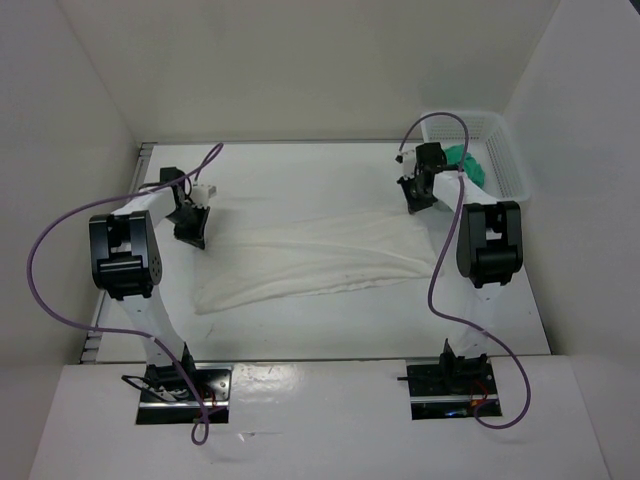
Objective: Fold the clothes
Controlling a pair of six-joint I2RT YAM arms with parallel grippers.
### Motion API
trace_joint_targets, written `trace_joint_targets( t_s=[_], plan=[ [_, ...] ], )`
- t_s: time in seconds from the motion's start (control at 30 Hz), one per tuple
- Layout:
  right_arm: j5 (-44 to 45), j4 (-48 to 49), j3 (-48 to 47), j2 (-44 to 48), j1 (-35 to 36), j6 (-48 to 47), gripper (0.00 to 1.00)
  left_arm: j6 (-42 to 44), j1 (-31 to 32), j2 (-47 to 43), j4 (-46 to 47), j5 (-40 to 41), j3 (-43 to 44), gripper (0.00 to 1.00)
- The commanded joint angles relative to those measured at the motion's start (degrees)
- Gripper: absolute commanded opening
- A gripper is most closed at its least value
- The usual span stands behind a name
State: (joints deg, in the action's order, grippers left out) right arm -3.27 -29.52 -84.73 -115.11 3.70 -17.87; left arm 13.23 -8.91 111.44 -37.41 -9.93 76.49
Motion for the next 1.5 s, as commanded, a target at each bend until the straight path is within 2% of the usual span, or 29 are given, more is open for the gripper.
trace_joint_targets(
  t_s=[0.0,0.07,0.13,0.3,0.5,0.57,0.63,0.73,0.77,0.8,0.83,0.93,1.0,1.13,1.37,1.47],
  plan=[
    [1.08,2.89,-3.68,0.05,-0.8,1.43,0.18,0.04,-1.11,-0.52,0.14,2.56,2.17,0.01],
    [1.07,2.89,-3.69,0.59,-0.8,1.43,0.28,-0.48,-1.11,-0.52,-0.47,2.55,2.7,0.15],
    [0.54,2.89,-3.69,1.9,-0.8,1.43,0.4,-0.49,-1.11,-0.52,-0.47,2.03,4.45,0.24],
    [0.54,2.36,-4.74,3.05,-0.8,2.05,0.52,-1.54,-1.11,-0.44,-0.47,1.5,7.88,0.27],
    [-2.79,-0.53,-5.89,7.78,-0.8,3.62,0.59,-1.54,-1.11,-0.69,-1.62,0.97,10.35,0.46],
    [-4.12,-3.17,-6.41,12.09,-0.2,4.15,0.73,-1.54,-1.64,-4.02,-2.4,-0.6,10.35,0.56],
    [-5.52,-5.62,-6.41,15.6,-0.19,4.86,0.78,-2.07,-1.64,-8.49,-4.33,-2.36,9.73,0.62],
    [-8.15,-7.57,-3.53,24.03,-0.19,6.53,0.91,-4.09,-2.17,-16.76,-6.36,-6.14,7.81,0.81],
    [-8.94,-7.57,-2.64,28.58,-0.19,7.05,0.99,-4.88,-2.69,-19.22,-6.36,-6.76,5.62,0.85],
    [-8.95,-7.57,-1.68,30.71,-0.19,7.58,0.99,-5.84,-2.69,-24.11,-6.88,-7.29,4.73,0.94],
    [-8.34,-8.09,0.59,32.82,-0.19,8.19,0.99,-7.33,-2.69,-26.42,-6.89,-7.29,3.85,0.98],
    [-7.19,-8.1,4.9,39.51,-0.19,10.05,0.99,-8.66,-3.22,-34.95,-7.42,-6.6,0.51,1.0],
    [-6.23,-8.1,8.33,43.29,-0.19,10.05,0.99,-8.14,-4.62,-40.49,-7.42,-2.65,-1.94,1.0],
    [-5.08,0.76,18.09,50.67,-0.8,9.34,0.99,-7.61,-4.63,-46.56,-7.25,-1.67,-8.08,1.0],
    [-2.37,1.3,19.6,49.29,-2.3,9.87,0.99,-5.68,-10.85,-60.08,-0.21,-7.98,-21.18,1.0],
    [-1.84,1.3,19.6,48.58,-2.3,9.87,0.99,-5.07,-13.23,-63.09,-0.21,-11.41,-20.68,1.0]
  ],
)
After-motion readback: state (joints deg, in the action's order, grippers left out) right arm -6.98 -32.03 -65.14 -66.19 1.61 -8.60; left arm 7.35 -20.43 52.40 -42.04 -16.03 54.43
